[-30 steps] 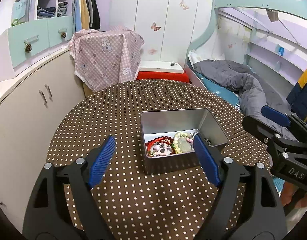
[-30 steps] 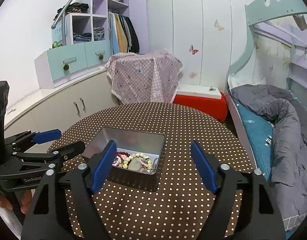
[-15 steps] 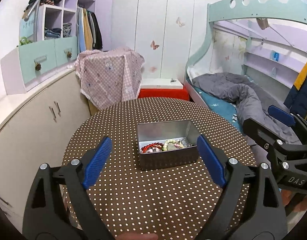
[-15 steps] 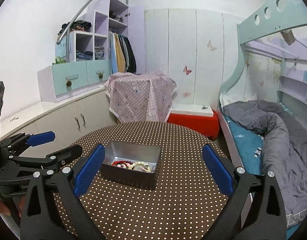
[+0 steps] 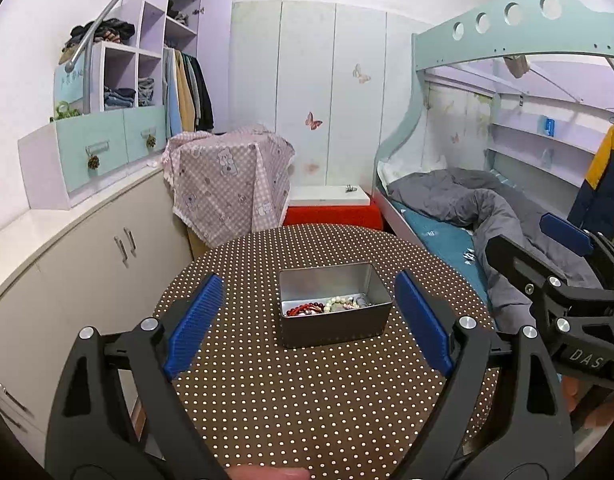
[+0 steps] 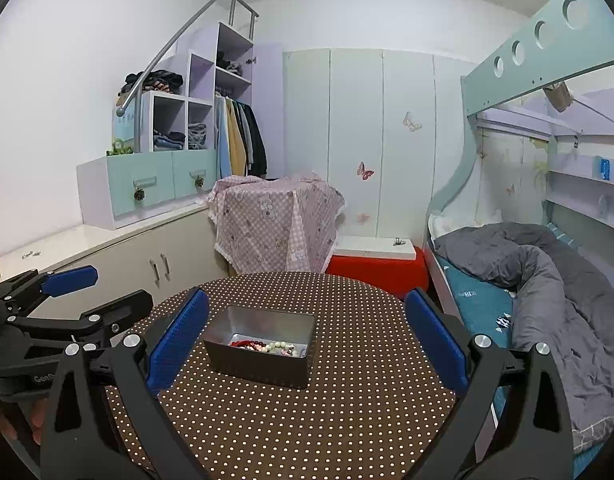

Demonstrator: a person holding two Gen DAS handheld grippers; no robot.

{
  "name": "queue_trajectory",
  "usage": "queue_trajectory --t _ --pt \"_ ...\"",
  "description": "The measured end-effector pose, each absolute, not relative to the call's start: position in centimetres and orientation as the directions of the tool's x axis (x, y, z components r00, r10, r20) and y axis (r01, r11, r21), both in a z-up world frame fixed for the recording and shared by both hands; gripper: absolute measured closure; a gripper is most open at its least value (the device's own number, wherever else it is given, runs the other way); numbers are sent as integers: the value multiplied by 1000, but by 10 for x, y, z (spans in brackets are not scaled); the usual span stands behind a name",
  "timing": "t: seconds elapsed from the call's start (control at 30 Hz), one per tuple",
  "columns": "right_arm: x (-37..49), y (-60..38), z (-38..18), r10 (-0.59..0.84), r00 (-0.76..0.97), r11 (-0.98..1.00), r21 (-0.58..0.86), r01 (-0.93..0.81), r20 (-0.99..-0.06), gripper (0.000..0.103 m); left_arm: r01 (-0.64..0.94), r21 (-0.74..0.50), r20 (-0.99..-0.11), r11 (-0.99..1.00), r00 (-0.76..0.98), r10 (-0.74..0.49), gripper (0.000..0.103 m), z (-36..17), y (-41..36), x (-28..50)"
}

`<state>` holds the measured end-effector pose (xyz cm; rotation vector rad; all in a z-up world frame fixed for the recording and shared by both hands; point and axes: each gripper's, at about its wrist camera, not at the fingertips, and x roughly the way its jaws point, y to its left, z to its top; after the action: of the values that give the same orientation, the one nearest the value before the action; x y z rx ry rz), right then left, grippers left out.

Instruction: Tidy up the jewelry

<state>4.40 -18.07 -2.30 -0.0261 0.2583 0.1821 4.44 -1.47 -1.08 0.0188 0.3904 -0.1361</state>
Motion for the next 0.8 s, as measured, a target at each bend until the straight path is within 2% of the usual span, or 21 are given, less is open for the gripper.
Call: queue_trajectory --t 0.8 --pt "30 -183 -25 179 954 983 -1 -185 -240 8 129 -5 -374 992 919 -122 17 -7 -14 28"
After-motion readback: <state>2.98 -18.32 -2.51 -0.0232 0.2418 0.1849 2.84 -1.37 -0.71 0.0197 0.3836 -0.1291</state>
